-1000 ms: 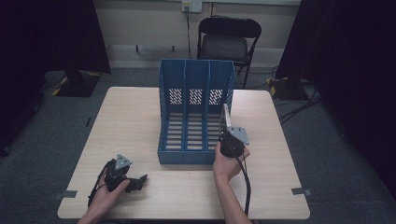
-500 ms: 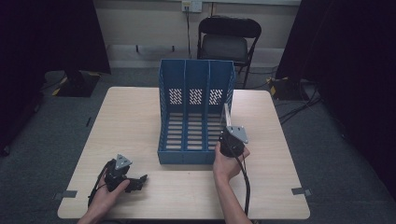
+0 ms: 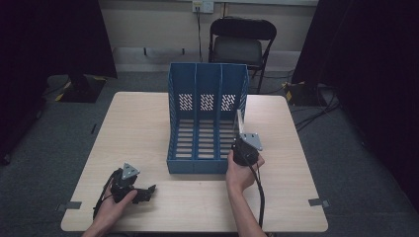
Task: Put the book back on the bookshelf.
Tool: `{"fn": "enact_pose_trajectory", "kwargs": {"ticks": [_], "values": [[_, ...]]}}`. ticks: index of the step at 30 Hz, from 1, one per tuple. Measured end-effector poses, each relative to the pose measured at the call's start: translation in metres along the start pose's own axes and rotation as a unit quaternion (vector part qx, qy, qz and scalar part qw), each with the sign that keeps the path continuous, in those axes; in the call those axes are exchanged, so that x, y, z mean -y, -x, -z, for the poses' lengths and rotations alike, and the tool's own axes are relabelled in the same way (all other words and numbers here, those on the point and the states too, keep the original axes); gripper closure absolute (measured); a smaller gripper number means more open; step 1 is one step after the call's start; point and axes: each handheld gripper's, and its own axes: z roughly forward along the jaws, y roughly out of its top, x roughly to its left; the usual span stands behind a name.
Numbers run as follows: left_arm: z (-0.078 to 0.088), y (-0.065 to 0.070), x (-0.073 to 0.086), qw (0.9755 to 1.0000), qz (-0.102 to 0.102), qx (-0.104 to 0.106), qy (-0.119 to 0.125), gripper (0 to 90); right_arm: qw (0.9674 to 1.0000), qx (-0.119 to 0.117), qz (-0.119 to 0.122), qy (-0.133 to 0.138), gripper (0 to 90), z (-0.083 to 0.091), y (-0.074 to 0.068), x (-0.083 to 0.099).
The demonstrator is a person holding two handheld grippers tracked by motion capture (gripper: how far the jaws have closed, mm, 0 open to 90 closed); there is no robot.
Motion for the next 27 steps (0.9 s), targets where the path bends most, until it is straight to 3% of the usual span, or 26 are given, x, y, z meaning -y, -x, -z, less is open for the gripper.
{"fn": "enact_pose_trajectory", "kwargs": {"ticks": [6,20,27], "values": [[0.0,0.0,0.0,1.0,0.0,0.001,0.0,0.4,1.0,0.002,0.006,-0.004,70.2,-0.0008,-0.0007,-0.0005],[-0.0006,-0.0004,-0.0006,1.0,-0.002,0.002,0.001,0.0,0.9994,-0.024,-0.013,-0.019,55.7,-0.0039,0.0035,-0.0003],[-0.0009,-0.0004,-0.001,1.0,-0.003,0.002,0.001,0.0,0.9996,-0.021,-0.012,-0.015,50.5,-0.0039,0.0041,-0.0008]]}}
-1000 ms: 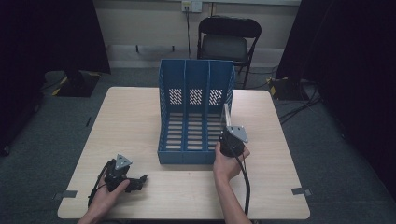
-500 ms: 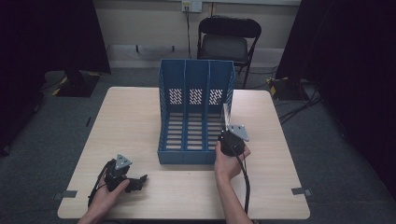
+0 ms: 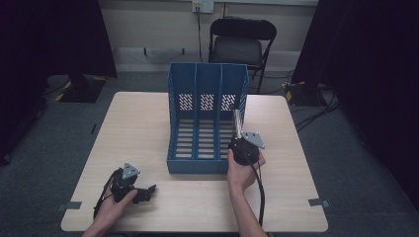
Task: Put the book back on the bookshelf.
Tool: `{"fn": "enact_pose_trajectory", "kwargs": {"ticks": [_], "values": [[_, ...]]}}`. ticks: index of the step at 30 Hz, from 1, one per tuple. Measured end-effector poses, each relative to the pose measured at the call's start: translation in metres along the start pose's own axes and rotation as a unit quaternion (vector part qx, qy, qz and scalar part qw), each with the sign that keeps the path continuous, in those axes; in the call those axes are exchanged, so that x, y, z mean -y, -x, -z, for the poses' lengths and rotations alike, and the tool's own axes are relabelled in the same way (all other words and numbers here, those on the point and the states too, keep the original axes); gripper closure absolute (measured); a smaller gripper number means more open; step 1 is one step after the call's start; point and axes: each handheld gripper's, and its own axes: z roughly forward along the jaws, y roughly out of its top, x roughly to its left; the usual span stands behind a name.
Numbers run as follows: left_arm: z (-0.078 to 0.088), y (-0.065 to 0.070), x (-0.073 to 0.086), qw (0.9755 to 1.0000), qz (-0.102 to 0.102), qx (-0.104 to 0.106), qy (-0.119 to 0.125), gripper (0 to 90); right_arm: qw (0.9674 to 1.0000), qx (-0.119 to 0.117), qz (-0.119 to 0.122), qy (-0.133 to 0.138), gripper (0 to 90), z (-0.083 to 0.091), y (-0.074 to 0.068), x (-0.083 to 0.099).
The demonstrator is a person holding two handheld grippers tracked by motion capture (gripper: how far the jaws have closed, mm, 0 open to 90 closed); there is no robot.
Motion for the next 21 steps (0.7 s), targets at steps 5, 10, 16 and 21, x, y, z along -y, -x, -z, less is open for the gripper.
{"fn": "enact_pose_trajectory", "kwargs": {"ticks": [5,10,16,21], "values": [[0.0,0.0,0.0,1.0,0.0,0.0,0.0,0.0,0.9998,-0.016,-0.009,0.001,41.7,0.0008,0.0013,-0.0014],[-0.0001,0.0,0.0001,1.0,0.0,-0.001,0.001,0.0,0.9994,-0.026,-0.023,-0.011,33.5,0.0019,0.0019,-0.0017],[0.0001,0.0001,0.0001,1.0,-0.001,0.0,0.0,0.0,0.9985,-0.048,-0.022,-0.009,25.7,0.0056,0.0026,-0.004],[-0.0006,0.001,-0.0001,1.0,0.005,0.0,0.003,0.0,0.9966,-0.075,-0.029,-0.018,18.8,0.0088,0.0072,-0.009]]}}
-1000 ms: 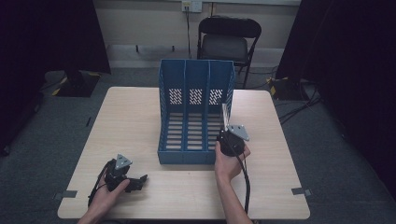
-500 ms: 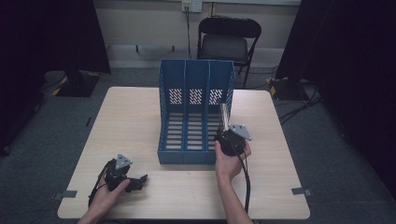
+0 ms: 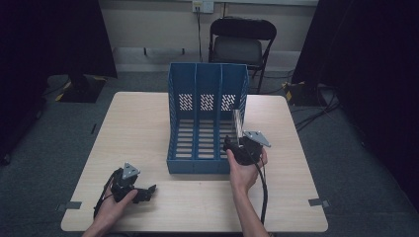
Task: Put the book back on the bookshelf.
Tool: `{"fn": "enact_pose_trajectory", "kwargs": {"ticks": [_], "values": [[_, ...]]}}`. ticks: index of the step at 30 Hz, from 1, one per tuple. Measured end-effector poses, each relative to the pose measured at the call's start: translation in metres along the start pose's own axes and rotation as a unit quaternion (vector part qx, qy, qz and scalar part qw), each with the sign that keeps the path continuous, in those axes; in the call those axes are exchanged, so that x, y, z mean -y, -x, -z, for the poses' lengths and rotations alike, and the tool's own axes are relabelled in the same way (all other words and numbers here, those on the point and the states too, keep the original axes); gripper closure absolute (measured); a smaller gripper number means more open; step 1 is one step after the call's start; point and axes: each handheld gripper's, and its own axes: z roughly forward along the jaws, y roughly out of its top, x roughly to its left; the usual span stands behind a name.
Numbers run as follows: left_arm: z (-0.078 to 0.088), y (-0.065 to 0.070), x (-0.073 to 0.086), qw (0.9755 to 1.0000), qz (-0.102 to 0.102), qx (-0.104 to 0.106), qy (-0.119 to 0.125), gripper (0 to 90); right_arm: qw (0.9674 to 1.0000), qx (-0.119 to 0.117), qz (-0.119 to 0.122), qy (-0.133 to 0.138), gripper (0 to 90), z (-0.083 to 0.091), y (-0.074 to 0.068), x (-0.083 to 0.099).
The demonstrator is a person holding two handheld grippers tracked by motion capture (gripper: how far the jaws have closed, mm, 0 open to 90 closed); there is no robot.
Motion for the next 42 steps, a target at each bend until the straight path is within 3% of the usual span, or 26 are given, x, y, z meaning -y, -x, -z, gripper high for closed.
{"fn": "enact_pose_trajectory", "kwargs": {"ticks": [5,15,20,25,30,42], "values": [[0.0,0.0,0.0,1.0,0.0,0.0,0.0,0.0,0.9994,-0.035,0.002,0.005,14.3,0.01,0.002,-0.006],[0.0,0.0,0.0,1.0,0.001,0.0,0.0,0.0,0.9966,-0.078,0.028,0.0,14.4,0.024,0.014,-0.01],[0.0,0.0,0.0,1.0,0.001,0.0,0.001,0.0,0.9954,-0.094,0.019,-0.011,14.4,0.029,0.022,-0.01],[0.0,0.0,0.0,1.0,0.001,0.0,0.0,0.0,0.9924,-0.116,0.033,-0.024,14.4,0.036,0.03,-0.011],[0.0,0.0,0.0,1.0,0.001,0.0,0.0,0.0,0.9868,-0.154,0.039,-0.032,14.5,0.043,0.04,-0.009],[0.0,0.0,0.0,1.0,0.001,0.0,0.001,0.0,0.9806,-0.171,0.078,-0.055,14.7,0.061,0.059,-0.001]]}}
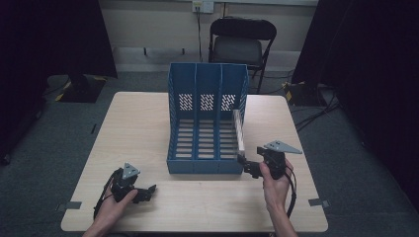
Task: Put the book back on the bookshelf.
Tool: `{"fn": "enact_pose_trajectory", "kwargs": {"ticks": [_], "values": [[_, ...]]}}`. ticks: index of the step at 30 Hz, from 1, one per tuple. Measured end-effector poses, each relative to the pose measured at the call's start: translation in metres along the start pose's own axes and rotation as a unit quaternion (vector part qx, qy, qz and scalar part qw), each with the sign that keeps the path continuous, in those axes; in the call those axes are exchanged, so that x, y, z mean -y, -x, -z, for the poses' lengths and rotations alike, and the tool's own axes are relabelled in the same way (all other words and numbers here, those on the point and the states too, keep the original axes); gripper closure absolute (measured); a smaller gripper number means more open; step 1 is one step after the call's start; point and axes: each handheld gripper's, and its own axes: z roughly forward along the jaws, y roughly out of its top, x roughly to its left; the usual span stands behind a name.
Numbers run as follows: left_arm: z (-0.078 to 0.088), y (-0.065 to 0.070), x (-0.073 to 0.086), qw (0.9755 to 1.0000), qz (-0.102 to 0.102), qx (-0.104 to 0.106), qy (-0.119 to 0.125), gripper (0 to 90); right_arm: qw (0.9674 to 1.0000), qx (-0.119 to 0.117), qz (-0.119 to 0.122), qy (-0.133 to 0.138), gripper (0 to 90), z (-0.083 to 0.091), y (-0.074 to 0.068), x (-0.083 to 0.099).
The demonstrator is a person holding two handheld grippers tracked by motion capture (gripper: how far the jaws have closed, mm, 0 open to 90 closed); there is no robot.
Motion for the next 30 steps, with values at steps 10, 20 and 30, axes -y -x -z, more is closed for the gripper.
{"fn": "enact_pose_trajectory", "kwargs": {"ticks": [10,20,30], "values": [[0.0,-0.001,0.0,1.0,-0.004,0.001,-0.002,0.0,0.9992,0.013,0.024,-0.029,14.7,0.017,0.023,0.022],[0.0,-0.001,0.0,1.0,-0.004,0.001,-0.002,0.0,0.9959,0.029,0.036,-0.077,14.7,0.032,0.058,0.044],[0.0,-0.001,0.0,1.0,-0.004,0.001,-0.002,0.0,0.9917,0.06,0.005,-0.114,15.1,0.031,0.09,0.075]]}}
